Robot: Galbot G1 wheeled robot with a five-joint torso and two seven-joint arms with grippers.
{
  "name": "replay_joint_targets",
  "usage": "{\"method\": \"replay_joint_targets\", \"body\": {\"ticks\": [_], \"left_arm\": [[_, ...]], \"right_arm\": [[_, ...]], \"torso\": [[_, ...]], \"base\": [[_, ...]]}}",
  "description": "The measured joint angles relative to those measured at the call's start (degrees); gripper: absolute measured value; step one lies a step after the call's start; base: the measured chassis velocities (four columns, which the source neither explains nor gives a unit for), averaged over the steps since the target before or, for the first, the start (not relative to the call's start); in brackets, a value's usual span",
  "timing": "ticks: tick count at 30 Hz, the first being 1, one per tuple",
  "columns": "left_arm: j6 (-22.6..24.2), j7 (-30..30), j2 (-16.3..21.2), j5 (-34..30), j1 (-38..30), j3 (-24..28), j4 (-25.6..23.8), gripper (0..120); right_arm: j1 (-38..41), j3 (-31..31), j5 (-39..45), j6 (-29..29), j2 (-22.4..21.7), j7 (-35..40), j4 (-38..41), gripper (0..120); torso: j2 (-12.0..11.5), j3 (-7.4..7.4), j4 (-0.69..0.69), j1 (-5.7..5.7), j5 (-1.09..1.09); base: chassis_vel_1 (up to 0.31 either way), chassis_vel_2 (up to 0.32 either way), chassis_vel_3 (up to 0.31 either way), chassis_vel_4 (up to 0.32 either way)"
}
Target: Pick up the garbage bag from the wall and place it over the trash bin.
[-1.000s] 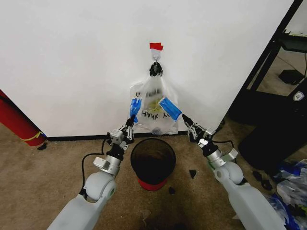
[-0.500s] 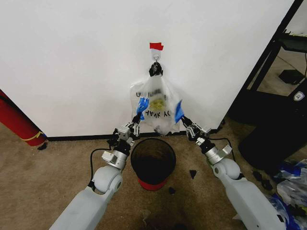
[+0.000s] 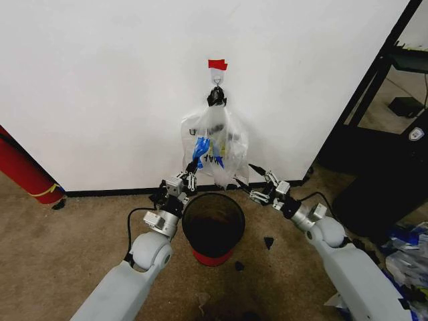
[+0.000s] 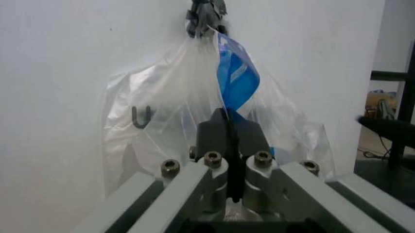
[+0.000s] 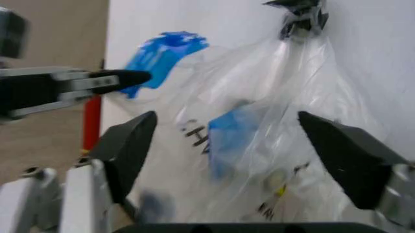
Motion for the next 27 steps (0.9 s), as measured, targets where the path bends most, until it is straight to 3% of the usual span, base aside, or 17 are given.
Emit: {"method": "replay_joint_targets", "body": {"ticks": [5,8,17,22,27], "left_arm": [[0.1,0.0,0.0,0.1,-0.3,0.2,0.1,0],[0.1,0.0,-0.1,0.2,-0.4,0.4,0.4,0],[-0.2,0.1,-0.9,0.8,-0.6,0.5,1.2,0],[-0.5,0.1,-1.1,0.8,-0.8,0.4,1.7,0],[-0.6,0.1,-1.1,0.9,-1.0,0.3,2.1,0]], "right_arm": [[7.0,-5.3,-5.6,-3.0,-0.1,5.6,-2.3,99],[11.1,-8.4,-7.5,-5.8,-0.8,5.7,-3.1,100],[22.9,-16.1,-10.9,-13.9,-4.6,-5.7,-3.1,100],[26.5,-16.5,-15.7,-17.4,-4.7,-9.9,-4.4,91],[27.8,-15.6,-19.3,-19.6,-3.6,-11.7,-6.4,70]], "torso": [[0.0,0.0,0.0,0.0,-0.01],[0.0,0.01,0.01,0.0,0.01],[0.0,0.01,-0.02,0.0,0.0],[0.0,0.0,-0.01,0.0,-0.01],[0.0,0.0,-0.01,0.0,0.0]], "base": [[0.0,0.0,0.0,0.0],[0.0,0.0,0.0,0.0],[0.0,0.0,0.0,0.0],[0.0,0.0,0.0,0.0],[0.0,0.0,0.0,0.0]]}}
